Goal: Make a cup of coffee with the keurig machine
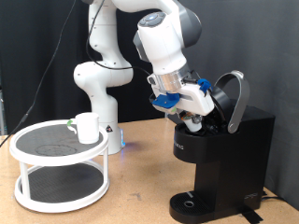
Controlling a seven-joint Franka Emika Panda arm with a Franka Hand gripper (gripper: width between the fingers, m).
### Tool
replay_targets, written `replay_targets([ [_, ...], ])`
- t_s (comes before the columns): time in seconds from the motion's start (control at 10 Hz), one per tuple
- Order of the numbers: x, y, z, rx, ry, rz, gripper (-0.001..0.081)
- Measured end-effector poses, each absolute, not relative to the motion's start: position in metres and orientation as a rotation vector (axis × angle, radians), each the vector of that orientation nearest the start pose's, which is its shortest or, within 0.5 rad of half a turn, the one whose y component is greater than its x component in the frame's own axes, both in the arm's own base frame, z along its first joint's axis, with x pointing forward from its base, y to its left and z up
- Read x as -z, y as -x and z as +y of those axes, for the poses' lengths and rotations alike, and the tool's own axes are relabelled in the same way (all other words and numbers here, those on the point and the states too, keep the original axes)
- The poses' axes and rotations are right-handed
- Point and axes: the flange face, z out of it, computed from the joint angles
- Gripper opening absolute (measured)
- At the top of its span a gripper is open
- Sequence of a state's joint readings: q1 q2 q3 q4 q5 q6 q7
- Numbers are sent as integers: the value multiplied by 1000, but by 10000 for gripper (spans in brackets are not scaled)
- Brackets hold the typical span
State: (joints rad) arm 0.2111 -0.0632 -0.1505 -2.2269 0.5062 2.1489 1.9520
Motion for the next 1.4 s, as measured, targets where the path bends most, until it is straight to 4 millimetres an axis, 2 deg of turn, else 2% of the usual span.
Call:
replay_targets([
  [0.4,-394,-516,53,-538,1332,2556,455],
  [0.5,-393,-516,53,-540,1330,2560,536],
  [0.6,-391,-517,53,-541,1328,2563,536],
  [0.7,-389,-517,52,-543,1326,2567,715],
  [0.8,-388,-517,52,-551,1317,2568,780],
  [1.1,-392,-517,49,-591,1302,2529,807],
  [1.4,-411,-510,37,-637,1314,2473,808],
])
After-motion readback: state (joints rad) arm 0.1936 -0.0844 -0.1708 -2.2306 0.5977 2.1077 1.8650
